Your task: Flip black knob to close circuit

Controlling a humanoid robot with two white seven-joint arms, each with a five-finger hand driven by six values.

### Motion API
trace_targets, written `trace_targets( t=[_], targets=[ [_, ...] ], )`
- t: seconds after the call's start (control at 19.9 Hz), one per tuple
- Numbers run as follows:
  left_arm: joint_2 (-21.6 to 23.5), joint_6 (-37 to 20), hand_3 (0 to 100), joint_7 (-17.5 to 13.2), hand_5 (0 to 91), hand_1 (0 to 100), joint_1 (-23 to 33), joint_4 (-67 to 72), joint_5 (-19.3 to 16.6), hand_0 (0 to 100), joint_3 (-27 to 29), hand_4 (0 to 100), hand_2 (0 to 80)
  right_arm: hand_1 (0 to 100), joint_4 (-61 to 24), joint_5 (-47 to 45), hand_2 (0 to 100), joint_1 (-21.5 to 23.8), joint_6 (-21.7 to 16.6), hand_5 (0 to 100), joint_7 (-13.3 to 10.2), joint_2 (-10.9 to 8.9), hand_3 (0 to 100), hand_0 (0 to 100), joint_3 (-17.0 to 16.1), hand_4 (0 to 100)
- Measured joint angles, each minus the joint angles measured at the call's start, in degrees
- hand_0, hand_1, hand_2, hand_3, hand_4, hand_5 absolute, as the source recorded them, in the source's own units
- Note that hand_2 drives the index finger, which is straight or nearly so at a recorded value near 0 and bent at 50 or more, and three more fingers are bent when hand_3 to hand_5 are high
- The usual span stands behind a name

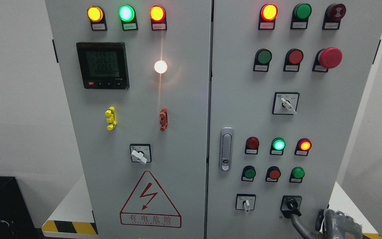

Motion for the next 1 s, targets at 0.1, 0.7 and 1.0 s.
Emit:
trace_targets(
  t=[0.1, 0.7, 1.0],
  targets=[
    [0.0, 0.0, 0, 0.0, 0.0, 56, 0.0, 0.0, 0.0, 12, 0.0, 0, 0.0, 4, 0.0, -0.1, 84, -0.1, 0.0, 100, 0.0, -0.07, 100, 0, -0.1, 95],
    [0.0, 0.0, 0, 0.0, 0.0, 56, 0.0, 0.0, 0.0, 12, 0.0, 0, 0.0, 4, 0.1, -0.7, 84, -0.6, 0.0, 100, 0.1, -0.25, 100, 0, -0.3, 95],
    [0.0, 0.0, 0, 0.0, 0.0, 56, 0.0, 0.0, 0.0, 12, 0.0, 0, 0.0, 4, 0.0, -1.4, 84, -0.6, 0.0, 99, 0.2, -0.38, 100, 0, -0.4, 95]
  ],
)
